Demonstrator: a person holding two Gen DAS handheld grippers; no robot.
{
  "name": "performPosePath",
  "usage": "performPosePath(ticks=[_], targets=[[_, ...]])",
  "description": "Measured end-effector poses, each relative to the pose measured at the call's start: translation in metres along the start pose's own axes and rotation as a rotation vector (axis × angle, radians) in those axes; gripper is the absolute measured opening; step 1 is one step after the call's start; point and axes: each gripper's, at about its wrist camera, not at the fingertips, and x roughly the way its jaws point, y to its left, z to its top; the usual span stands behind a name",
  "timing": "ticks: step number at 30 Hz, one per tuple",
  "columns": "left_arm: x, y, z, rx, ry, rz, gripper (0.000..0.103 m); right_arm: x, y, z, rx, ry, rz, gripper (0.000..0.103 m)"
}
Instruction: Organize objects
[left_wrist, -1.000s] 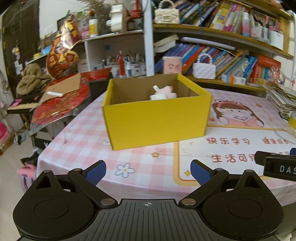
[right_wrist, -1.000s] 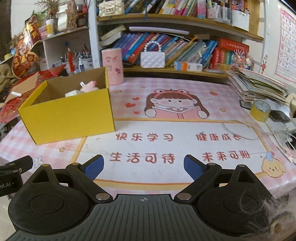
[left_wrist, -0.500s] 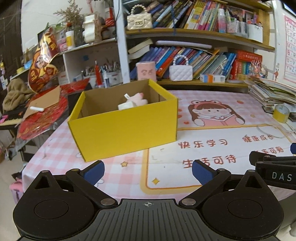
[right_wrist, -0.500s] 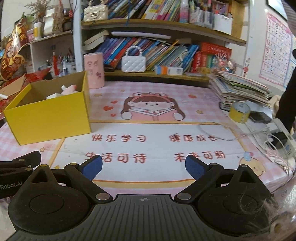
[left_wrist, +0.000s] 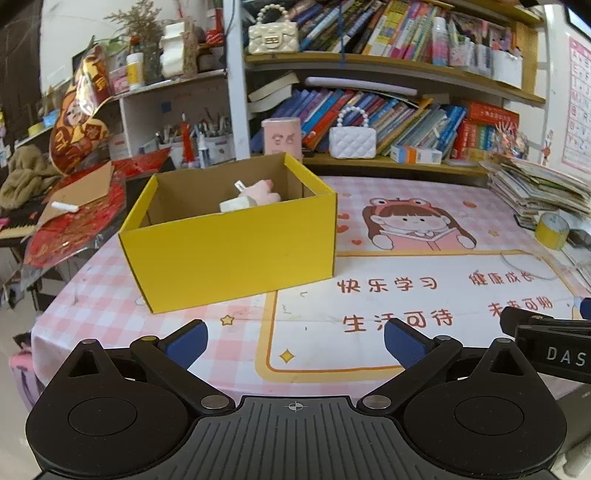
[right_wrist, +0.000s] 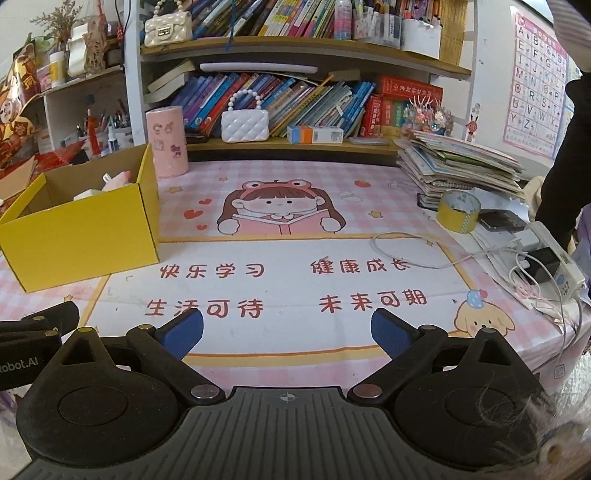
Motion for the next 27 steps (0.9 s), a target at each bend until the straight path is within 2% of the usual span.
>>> performPosePath(ticks=[19, 27], targets=[[-0.010, -0.013, -0.007, 0.050, -0.010, 0.036, 0.103, -0.010, 0.001, -0.007, -0.004, -0.013, 0.008, 0.099], [-0.007, -0.012, -0.007, 0.038, 0.009, 0.038, 0.103, -0.011, 0.000, -0.008, 0.007, -0.009, 0.006, 0.100]])
